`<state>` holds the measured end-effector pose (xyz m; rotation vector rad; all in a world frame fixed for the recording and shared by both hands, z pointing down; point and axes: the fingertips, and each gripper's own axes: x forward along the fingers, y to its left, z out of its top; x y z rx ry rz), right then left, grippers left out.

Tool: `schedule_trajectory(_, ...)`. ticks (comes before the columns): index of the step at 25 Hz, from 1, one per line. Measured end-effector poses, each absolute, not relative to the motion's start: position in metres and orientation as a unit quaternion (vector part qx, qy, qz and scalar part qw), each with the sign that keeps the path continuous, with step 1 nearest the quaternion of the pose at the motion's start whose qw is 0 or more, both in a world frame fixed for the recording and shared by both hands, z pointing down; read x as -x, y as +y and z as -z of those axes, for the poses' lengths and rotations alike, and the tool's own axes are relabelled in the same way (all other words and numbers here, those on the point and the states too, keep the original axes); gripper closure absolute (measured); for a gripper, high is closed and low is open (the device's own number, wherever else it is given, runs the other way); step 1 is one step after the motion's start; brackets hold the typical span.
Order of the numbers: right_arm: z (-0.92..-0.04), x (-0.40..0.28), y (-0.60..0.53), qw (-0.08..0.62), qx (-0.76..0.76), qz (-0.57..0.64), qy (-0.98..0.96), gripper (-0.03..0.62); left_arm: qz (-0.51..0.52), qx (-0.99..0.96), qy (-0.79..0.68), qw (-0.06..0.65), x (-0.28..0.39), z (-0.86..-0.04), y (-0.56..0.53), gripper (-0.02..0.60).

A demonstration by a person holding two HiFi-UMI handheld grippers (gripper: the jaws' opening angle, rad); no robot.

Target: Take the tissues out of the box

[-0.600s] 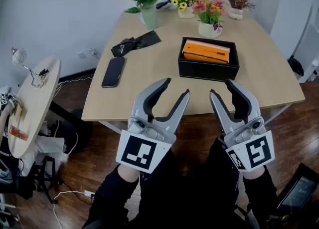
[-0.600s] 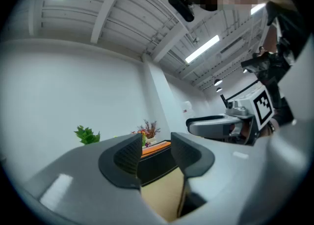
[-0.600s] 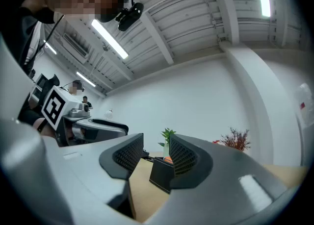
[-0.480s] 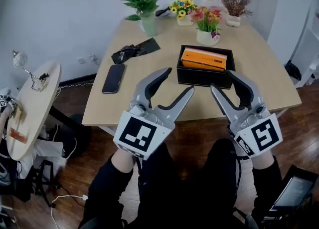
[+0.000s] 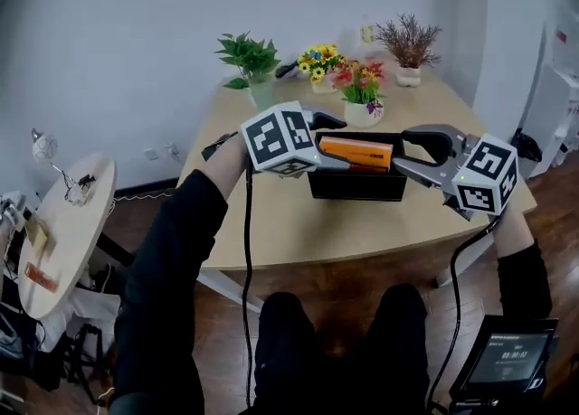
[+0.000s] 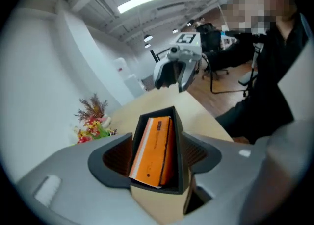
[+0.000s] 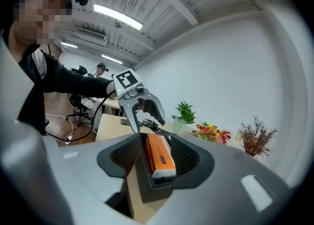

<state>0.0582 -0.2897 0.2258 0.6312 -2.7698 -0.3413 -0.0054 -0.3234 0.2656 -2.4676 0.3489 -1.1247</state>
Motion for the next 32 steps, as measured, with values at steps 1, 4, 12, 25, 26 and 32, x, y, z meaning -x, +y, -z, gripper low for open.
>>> schedule_trajectory(1, -0.226, -0.062, -0.288, 0.132, -0.219, 0.119, -0.959, 0.398, 0.442, 0.869, 0.108, 0.195, 0.003, -0.276, -0.333, 0.287)
schedule_trajectory(4, -0.230, -0.079, -0.284, 0.104, -0.230, 0.120, -0.960, 0.398, 0.536, 0.827, 0.065, 0.158, -0.007, -0.298, -0.355, 0.227)
schedule_trajectory(12, -0.250, -0.151, -0.296, 0.046, -0.259, 0.050, -0.964, 0.411, 0.659, 0.749, -0.004, 0.076, -0.013, -0.336, -0.371, 0.204)
schedule_trajectory(25, -0.250, -0.198, -0.294, 0.010, -0.312, 0.043, -0.949, 0.476, 0.698, 0.709, -0.019, 0.099, -0.013, -0.360, -0.367, 0.287)
schedule_trajectory(26, -0.252, -0.199, -0.293, 0.009, -0.314, 0.041, -0.948, 0.479, 0.696, 0.710, -0.017, 0.103, -0.013, -0.360, -0.366, 0.297)
schedule_trajectory(32, -0.250, -0.190, -0.280, 0.020, -0.312, 0.037, -0.949, 0.490, 0.618, 0.772, 0.043, 0.145, -0.014, -0.312, -0.364, 0.315)
